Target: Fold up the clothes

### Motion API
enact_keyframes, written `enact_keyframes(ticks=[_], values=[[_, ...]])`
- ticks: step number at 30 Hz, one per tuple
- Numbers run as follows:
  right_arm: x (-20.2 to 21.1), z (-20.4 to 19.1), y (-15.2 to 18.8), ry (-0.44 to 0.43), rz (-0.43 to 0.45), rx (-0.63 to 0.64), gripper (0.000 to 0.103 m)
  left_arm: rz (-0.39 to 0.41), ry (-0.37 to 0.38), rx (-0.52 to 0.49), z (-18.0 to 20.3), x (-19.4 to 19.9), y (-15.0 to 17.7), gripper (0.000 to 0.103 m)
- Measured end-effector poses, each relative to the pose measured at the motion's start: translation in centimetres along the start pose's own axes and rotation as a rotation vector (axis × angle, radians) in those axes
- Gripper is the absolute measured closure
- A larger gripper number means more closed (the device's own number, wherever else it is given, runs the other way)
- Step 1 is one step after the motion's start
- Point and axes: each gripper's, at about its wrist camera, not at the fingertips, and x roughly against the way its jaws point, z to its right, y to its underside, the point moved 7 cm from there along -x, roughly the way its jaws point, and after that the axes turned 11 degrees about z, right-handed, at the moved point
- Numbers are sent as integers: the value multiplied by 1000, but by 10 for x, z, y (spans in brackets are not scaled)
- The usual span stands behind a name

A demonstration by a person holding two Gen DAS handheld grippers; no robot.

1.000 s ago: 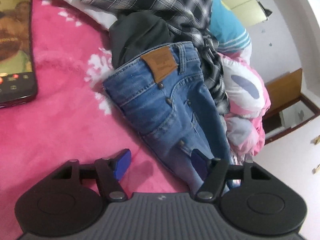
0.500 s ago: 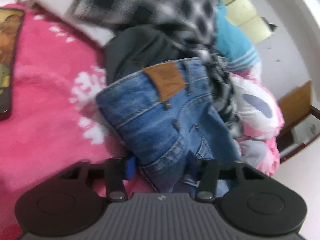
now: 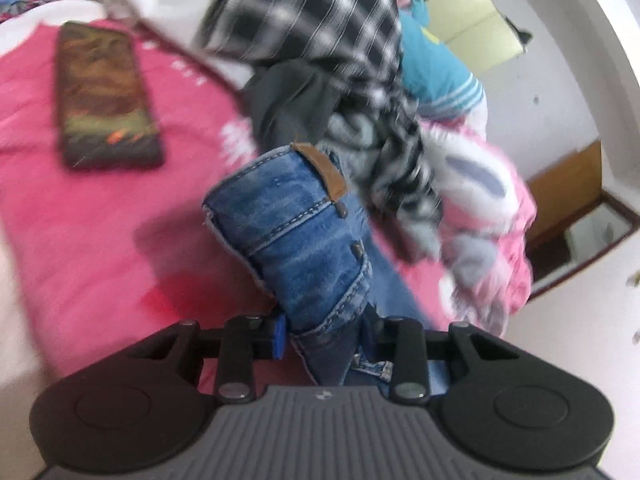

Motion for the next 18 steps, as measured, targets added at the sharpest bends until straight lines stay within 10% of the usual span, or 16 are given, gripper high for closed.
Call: enact_keyframes(ticks=[4,8,15,18], values=[[8,30,9,65,-75,18,86,-34,54,15,-20,6,11,59],[29,-20,8,38,-47,267,51,-32,94,-42,-22,16,2,43],[66,-108,5,-12,3,702,40,55,103,-9,-45,35,-24,30],[10,-159,58,-186,-163,865,30,50,108,10,-56,29,-34,27]])
